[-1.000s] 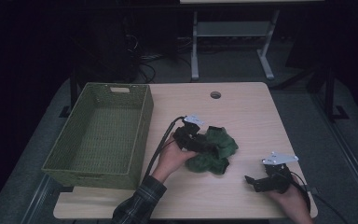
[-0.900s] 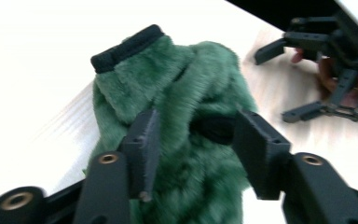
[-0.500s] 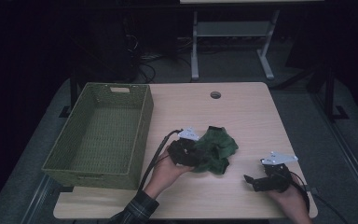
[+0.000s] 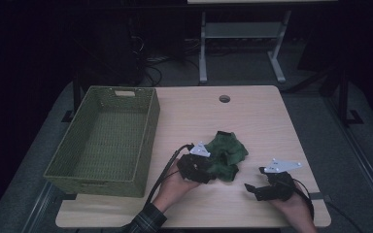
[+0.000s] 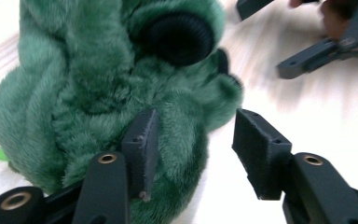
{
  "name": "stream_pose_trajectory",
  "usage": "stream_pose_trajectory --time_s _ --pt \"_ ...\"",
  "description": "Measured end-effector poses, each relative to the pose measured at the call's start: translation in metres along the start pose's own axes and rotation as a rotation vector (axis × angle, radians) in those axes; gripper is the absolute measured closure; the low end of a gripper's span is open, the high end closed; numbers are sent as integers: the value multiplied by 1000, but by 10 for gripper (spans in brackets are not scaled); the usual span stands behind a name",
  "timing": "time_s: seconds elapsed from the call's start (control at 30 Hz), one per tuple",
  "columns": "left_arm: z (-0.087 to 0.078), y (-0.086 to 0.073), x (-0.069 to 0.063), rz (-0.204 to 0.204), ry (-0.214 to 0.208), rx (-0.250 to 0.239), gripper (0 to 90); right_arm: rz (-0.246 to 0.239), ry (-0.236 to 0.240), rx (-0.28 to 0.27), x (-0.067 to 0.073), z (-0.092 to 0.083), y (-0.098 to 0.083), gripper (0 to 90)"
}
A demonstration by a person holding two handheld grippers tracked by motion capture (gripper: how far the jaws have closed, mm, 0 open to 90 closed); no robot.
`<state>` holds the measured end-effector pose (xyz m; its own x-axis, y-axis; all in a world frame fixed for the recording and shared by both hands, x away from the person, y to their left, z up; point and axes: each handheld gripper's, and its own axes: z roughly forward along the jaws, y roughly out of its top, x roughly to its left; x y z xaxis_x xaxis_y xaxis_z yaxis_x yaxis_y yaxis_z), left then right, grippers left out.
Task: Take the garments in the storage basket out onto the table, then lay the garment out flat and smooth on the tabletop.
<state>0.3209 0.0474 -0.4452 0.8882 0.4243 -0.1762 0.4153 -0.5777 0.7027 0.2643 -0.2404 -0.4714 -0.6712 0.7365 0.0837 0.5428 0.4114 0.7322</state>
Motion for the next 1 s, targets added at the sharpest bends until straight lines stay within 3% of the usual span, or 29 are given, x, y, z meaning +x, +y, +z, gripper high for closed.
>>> stream_pose_trajectory --time_s 0.23,0.27,0.43,0.7,0.9,1.0 --pt "11 -6 5 31 24 38 473 -8 46 -20 8 8 8 205" --pt "13 -7 4 21 29 31 477 -15 53 -23 8 9 10 219" --pt "17 -9 4 46 66 55 537 -7 82 -27 12 17 15 265" --pt "16 -11 11 6 72 36 753 -3 95 -31 15 28 21 343" --pt "16 -12 13 -13 58 27 780 1 98 -19 19 40 28 385" --pt "15 -11 13 -18 49 23 787 -15 86 -15 20 44 31 507"
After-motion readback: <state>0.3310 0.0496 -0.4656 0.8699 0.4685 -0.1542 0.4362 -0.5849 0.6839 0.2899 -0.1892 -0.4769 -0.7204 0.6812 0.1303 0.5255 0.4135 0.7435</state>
